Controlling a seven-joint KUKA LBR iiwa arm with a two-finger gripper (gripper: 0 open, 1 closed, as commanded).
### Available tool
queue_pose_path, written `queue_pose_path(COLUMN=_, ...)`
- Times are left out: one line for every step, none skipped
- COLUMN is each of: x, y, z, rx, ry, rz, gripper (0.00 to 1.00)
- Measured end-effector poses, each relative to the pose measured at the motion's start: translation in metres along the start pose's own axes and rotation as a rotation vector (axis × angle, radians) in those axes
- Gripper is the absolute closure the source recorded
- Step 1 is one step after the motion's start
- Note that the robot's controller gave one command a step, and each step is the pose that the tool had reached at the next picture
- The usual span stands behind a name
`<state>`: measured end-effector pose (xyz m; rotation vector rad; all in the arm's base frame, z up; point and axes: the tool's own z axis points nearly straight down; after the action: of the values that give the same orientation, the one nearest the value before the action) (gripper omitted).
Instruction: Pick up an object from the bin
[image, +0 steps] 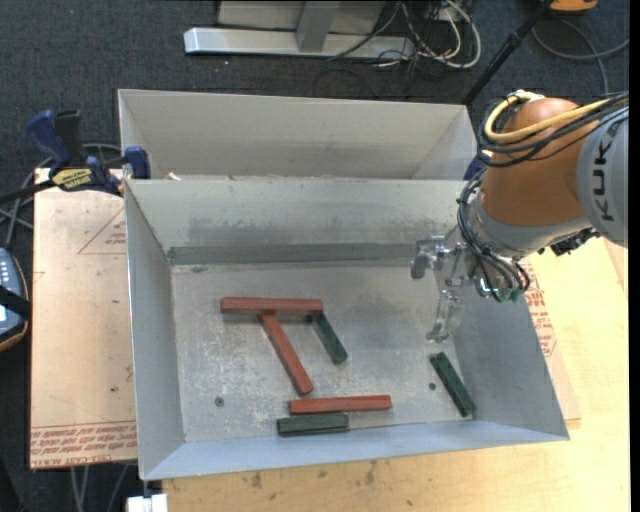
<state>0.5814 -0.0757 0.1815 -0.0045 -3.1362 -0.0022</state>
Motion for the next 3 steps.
queue_pose_path(x=-0.002, y=0.0, z=-0.004, rx=0.001, ry=-0.007, rz=-0.002, gripper=0.0)
queue_pose_path(x=0.033, y=-0.046, z=0.073, rx=0.002, ry=-0.011, rz=-0.002, gripper=0.0)
queue_pose_path(x=0.048, y=-0.058, z=0.08, rx=-0.001, ry=-0.001, rz=0.044, gripper=0.0)
